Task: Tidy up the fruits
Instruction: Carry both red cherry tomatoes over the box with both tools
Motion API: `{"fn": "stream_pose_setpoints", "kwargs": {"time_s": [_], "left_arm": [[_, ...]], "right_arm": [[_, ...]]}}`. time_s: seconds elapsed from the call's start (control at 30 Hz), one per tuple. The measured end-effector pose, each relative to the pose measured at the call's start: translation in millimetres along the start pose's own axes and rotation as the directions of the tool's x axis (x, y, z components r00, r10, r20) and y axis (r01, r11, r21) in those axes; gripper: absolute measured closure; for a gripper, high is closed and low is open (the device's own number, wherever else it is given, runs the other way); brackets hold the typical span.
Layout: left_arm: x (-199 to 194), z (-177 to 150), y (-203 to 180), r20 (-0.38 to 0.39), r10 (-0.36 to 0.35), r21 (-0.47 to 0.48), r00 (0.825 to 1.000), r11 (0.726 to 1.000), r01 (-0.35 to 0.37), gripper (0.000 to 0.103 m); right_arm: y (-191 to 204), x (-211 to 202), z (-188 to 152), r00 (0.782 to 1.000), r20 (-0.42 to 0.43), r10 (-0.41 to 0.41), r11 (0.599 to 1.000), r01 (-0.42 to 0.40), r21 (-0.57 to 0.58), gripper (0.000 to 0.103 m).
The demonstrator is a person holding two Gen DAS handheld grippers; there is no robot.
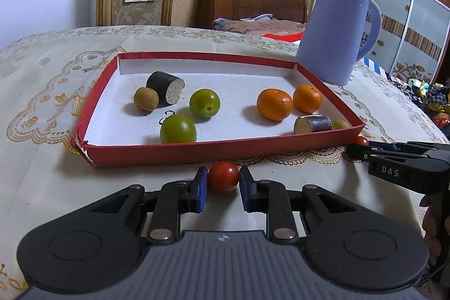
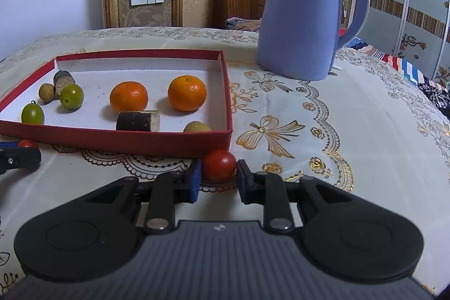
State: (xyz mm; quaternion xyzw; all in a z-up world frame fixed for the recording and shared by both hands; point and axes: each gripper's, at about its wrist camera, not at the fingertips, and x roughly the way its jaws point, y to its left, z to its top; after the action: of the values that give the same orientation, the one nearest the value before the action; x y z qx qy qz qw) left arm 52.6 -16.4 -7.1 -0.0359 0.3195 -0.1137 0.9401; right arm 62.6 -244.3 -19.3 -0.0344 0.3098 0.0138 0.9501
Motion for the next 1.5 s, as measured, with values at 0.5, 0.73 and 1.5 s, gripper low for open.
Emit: {"fn": "stream_pose_setpoints", "kwargs": {"time_s": [0.5,0.73,1.5], "left_arm": [[-2.8,-2.3,-2.8,0.022,0.007,0.021,1.0,1.0,-0.007,0.079],[-3.9,-2.6,-4.7,0.026,0.002,0.038,1.0,0.999,-0.003,0.079],[0.5,47.8,27.3,0.107,0.052,-0.031,0.993,0.998,-0.049,0.08]], "right_arm": [[-5.1,-2.9,-1.8,1.0,0.01,-0.024,0.999,0.024,0.039,0.079],[-5.1,-5.2,-2.3,0.999,0.022,-0.028,0.999,0.027,0.042,0.079],[32.9,-9.8,40.1,0.993,0.112,0.023,1.0,-0.023,-0.001,0.079]]}}
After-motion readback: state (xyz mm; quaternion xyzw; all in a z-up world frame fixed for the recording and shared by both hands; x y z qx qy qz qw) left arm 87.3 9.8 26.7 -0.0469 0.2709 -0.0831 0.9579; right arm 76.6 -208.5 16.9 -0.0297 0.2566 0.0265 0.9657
